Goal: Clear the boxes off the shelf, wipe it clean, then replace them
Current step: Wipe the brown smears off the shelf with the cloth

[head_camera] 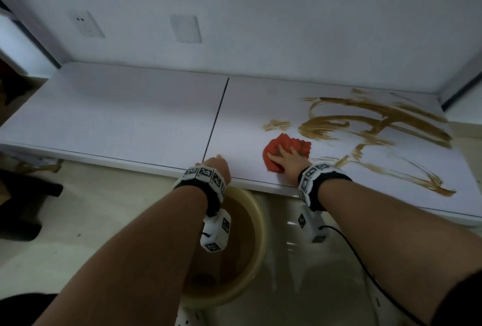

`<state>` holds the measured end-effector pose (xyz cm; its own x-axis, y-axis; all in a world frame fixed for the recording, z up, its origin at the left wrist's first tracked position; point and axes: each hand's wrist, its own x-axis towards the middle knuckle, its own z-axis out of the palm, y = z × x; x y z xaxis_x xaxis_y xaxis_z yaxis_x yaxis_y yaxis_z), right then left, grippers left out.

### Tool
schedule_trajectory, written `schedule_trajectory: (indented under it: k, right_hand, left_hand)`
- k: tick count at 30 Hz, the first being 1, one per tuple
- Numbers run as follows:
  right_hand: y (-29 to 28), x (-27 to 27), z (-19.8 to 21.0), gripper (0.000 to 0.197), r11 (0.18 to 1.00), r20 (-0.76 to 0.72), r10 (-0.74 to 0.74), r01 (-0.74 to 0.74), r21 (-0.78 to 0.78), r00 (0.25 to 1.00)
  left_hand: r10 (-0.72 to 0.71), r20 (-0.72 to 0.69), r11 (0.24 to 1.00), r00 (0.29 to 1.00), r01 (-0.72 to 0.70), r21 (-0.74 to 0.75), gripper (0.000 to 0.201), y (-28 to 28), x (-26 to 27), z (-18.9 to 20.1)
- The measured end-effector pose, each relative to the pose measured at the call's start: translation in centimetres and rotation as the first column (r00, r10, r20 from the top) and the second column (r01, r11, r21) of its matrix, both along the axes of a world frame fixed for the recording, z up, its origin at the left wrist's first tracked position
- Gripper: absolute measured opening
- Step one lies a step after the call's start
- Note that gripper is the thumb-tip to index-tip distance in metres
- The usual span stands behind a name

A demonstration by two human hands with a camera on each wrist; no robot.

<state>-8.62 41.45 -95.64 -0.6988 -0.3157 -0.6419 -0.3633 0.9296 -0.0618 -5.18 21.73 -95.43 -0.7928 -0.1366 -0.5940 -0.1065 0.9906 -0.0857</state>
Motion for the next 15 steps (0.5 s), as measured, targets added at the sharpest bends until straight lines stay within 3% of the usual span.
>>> schedule_trajectory:
  k: [3,8,13,15]
  right_hand:
    - [-1.1,0.2,0.1,0.073,0.999,-0.011,0.044,-0.045,-0.017,0.999]
    - [-2.9,1.8,0.2,0.07,0.97,-0.041,0.236,-0.238,-0.051,0.971]
    - [-0.7,1.5,0.0,0.065,0.924,-0.039,0.37,-0.372,-0.083,0.928]
    - [0.5,1.6,-0.3,0.065,0.926,-0.06,0.361,-0.365,-0.098,0.931]
  left_hand:
    - [0.011,-0.03,1.0,0.999,-0.011,-0.002,0.061,0.0,0.1,-0.6]
    - [0.067,-0.088,0.997,0.994,-0.065,0.032,0.045,0.5,0.0,-0.6]
    - [0.127,-0.109,0.99,0.986,-0.12,0.072,0.018,1.2,-0.3,-0.2]
    - [0.188,-0.124,0.979,0.974,-0.176,0.099,0.025,1.3,-0.4,-0.2]
